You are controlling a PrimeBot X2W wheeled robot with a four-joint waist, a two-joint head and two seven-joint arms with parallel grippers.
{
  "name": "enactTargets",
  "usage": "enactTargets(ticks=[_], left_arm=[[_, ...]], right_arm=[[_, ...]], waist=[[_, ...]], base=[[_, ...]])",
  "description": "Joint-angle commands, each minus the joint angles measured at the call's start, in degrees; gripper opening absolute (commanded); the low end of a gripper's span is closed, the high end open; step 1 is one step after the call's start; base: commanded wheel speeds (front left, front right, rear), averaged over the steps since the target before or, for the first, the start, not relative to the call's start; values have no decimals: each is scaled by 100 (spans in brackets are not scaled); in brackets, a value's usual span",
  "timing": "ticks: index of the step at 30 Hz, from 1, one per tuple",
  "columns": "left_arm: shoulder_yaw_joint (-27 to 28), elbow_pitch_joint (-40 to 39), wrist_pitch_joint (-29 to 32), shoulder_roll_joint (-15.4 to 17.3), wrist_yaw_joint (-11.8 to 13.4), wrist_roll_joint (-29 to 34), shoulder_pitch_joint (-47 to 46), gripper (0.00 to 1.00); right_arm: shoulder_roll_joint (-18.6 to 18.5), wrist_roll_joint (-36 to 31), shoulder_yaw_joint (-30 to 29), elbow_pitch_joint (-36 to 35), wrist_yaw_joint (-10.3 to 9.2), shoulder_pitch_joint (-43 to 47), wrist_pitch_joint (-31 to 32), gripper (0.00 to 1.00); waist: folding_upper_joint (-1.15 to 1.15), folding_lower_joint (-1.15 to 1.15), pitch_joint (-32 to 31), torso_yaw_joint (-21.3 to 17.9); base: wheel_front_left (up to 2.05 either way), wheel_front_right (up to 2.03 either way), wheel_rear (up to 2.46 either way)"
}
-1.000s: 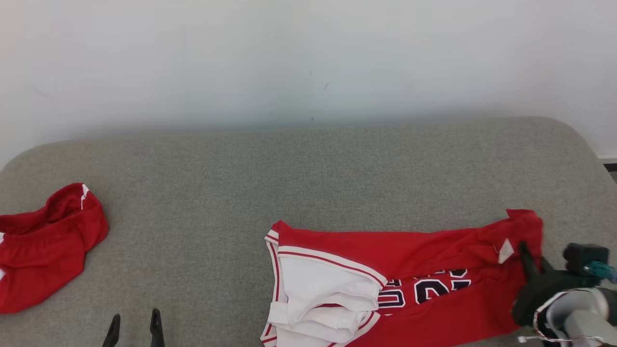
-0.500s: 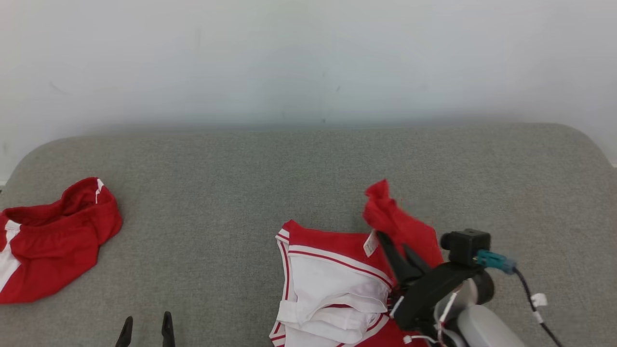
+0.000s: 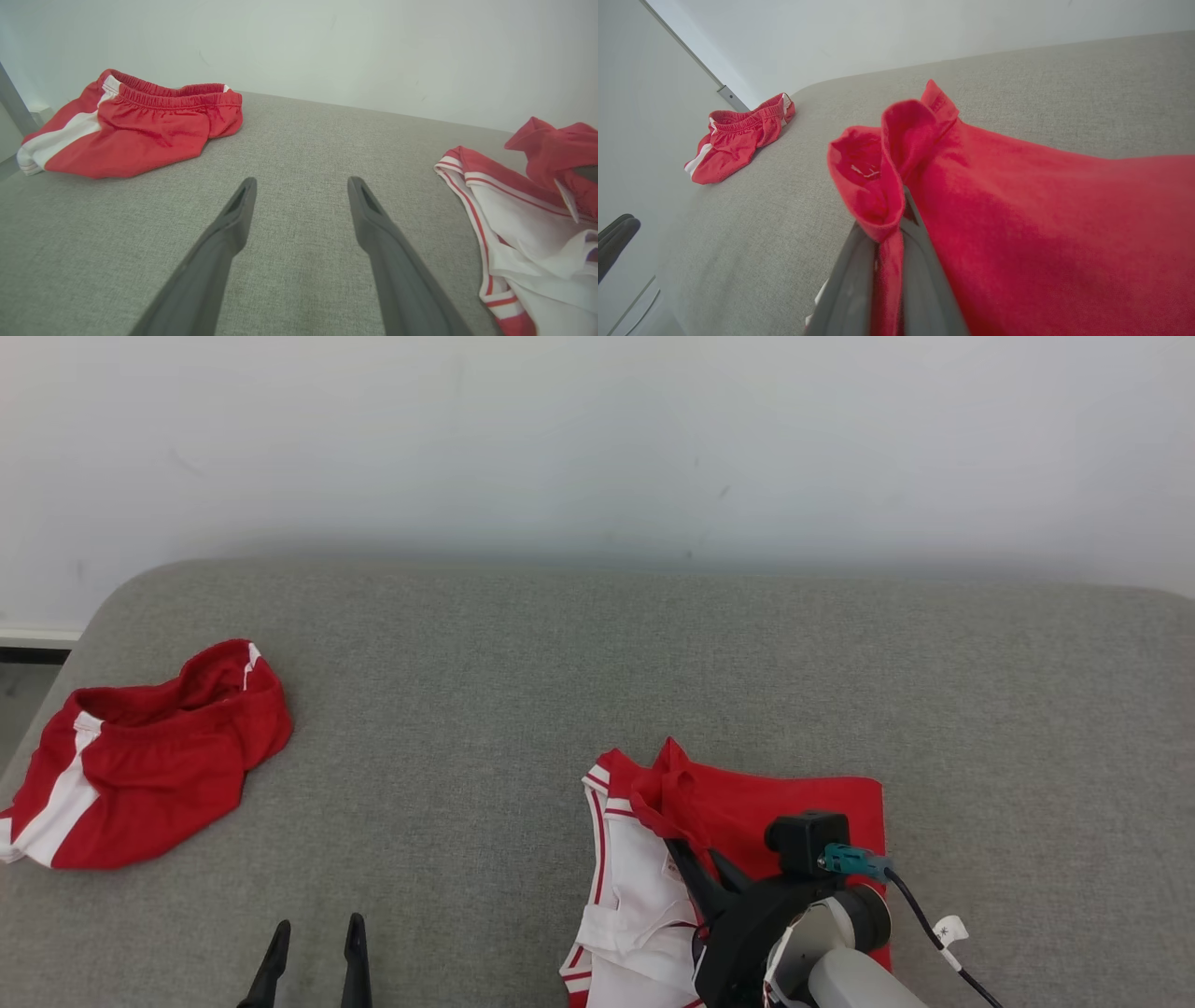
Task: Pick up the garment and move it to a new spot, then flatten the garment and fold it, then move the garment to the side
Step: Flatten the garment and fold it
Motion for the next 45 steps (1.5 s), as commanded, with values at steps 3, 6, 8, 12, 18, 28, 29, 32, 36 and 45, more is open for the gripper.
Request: enactTargets(ticks=[3, 6, 8, 12, 18, 28, 29, 32, 36, 45], left_arm=[[-35, 48, -10, -7, -8, -60, -102, 100], [-64, 88, -10, -8, -17, -63, -169, 100], [-67, 112, -10, -8, -21, -74, -163, 100], [-31, 143, -10, -8, -27, -69, -162, 100], [78, 162, -10, -9, -30, 2, -54, 100], [182, 134, -10, -8, -50, 15, -18, 100], [191, 129, -10, -7, -52, 21, -13, 100], [211, 109, -10, -7, -57, 44, 7, 100], [252, 65, -10, -7, -56, 78, 39, 100], [292, -142, -10, -7, 10, 235, 126, 100]], right_arm=[[32, 108, 108, 262, -15, -123, -133, 0], [33, 245, 321, 546, -15, -239, -326, 0], [30, 376, 461, 725, -15, -281, -431, 0], [34, 607, 712, 913, -15, -427, -747, 100], [-93, 376, 521, 959, -15, -621, -1253, 100], [-673, -750, -1220, -363, -15, 107, -1305, 100], [-692, -903, -1363, -495, -15, 219, -1305, 100], [-622, -1212, -1809, -859, -15, 595, -1305, 100], [-462, -1534, -2349, -1389, -15, 1074, -1306, 100], [-170, -2028, -2809, -2419, -15, 2095, -1306, 100]], waist=[[0, 0, 68, 122], [0, 0, 82, 165], [0, 0, 80, 173], [0, 0, 53, 141], [0, 0, -17, 43], [0, 0, -16, -57], [0, 0, -14, -61], [0, 0, -13, -73], [0, 0, -23, -123], [0, 0, -92, -306]], base=[[0, 0, 0], [0, 0, 0], [0, 0, 0], [0, 0, 0], [0, 0, 0], [0, 0, 0], [0, 0, 0], [0, 0, 0], [0, 0, 0], [0, 0, 0]])
